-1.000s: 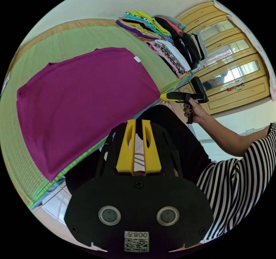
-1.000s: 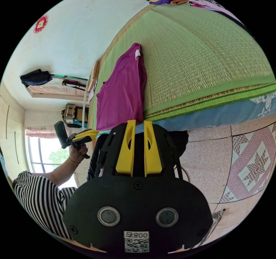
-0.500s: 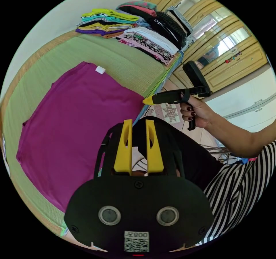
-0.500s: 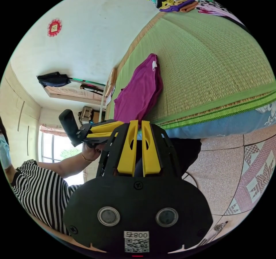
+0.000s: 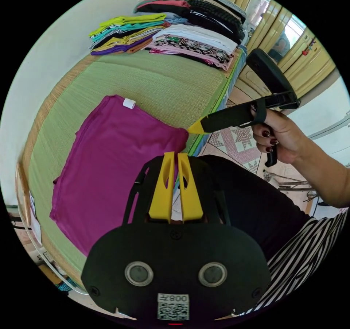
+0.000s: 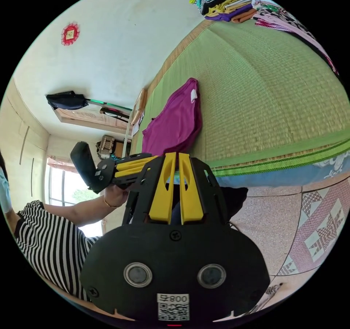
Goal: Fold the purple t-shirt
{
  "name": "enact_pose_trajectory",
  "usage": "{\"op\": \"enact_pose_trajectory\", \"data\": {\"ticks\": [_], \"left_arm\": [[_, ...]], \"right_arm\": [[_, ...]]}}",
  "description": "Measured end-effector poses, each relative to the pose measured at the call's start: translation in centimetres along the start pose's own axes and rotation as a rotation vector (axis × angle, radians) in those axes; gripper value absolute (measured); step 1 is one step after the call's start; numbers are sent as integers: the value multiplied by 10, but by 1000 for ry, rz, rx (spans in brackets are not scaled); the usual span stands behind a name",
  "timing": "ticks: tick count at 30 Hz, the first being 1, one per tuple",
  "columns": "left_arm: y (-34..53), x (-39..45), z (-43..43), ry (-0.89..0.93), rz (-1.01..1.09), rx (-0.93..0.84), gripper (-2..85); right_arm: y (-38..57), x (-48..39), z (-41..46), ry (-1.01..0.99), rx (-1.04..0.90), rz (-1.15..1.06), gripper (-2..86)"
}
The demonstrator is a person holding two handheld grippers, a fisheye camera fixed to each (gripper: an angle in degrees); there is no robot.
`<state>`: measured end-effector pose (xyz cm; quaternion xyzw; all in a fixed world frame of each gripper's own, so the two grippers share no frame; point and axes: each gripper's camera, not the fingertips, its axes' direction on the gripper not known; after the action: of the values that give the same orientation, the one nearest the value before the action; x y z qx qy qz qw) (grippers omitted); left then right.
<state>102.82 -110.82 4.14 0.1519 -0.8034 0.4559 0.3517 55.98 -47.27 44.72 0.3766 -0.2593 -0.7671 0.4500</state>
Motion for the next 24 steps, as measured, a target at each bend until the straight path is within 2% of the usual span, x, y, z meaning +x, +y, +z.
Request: {"op": "enact_pose_trajectory", "data": {"ticks": [12, 24], "left_arm": [[-7, -17, 2, 133, -122, 58, 12], [-5, -35, 18, 233, -160, 81, 12]], "right_arm": [[-124, 30, 25, 53, -32, 48, 91], [-221, 22, 75, 59, -103, 31, 81]]}}
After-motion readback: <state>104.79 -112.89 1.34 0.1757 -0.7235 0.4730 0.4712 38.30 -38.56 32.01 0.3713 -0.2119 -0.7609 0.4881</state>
